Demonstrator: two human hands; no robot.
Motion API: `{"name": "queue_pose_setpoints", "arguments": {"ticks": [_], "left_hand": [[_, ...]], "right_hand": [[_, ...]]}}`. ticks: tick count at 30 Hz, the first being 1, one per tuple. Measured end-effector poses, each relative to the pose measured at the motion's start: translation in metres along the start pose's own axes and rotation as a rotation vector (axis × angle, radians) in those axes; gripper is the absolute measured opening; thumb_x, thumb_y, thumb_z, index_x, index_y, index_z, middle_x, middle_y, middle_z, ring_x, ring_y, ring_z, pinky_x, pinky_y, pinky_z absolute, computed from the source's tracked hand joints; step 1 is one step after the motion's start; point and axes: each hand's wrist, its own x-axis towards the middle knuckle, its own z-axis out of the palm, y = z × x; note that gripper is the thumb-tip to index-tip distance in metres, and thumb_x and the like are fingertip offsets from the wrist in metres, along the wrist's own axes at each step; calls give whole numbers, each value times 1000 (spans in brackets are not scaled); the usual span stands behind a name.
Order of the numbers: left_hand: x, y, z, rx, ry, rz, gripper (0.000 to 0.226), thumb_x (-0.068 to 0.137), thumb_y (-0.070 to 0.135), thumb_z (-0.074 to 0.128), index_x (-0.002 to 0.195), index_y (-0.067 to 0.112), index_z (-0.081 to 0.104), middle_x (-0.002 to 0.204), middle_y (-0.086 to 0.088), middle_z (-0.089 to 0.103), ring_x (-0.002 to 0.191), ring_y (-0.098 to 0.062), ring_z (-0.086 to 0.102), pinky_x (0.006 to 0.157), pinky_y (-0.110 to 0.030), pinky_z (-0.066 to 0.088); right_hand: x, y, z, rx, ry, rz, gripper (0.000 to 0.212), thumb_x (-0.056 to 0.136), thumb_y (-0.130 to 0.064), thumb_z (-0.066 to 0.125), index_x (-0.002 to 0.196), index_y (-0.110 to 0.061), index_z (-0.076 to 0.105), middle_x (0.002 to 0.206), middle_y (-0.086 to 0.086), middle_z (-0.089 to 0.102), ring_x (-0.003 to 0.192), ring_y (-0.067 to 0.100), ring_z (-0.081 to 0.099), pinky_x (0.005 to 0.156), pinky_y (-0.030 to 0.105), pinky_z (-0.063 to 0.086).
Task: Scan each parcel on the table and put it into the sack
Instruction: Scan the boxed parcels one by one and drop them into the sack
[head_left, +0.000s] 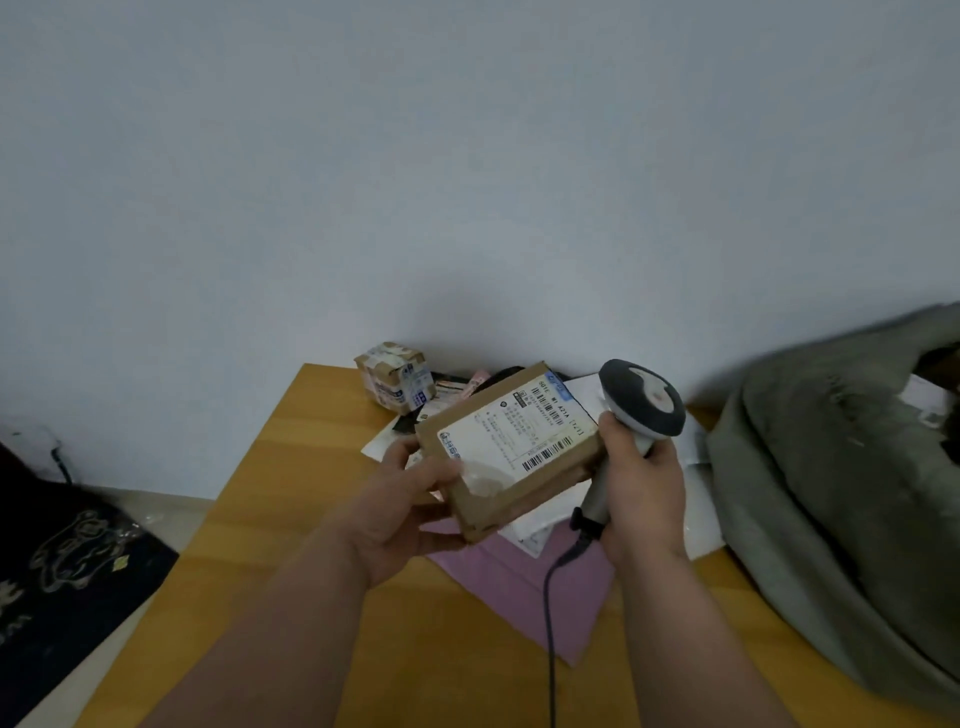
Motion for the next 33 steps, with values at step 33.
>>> {"name": "queue_pose_setpoints", "arguments": {"ticks": [33], "left_hand": [[-19,-75,132,-209,277,243,77,73,-7,76,138,12,40,121,-14,62,106,-27,64,82,-38,57]], "right_hand": [[-24,-59,-147,145,-395,219,19,96,-22,54,95,-4,60,64,15,60,49,25,57,47,29,47]]}}
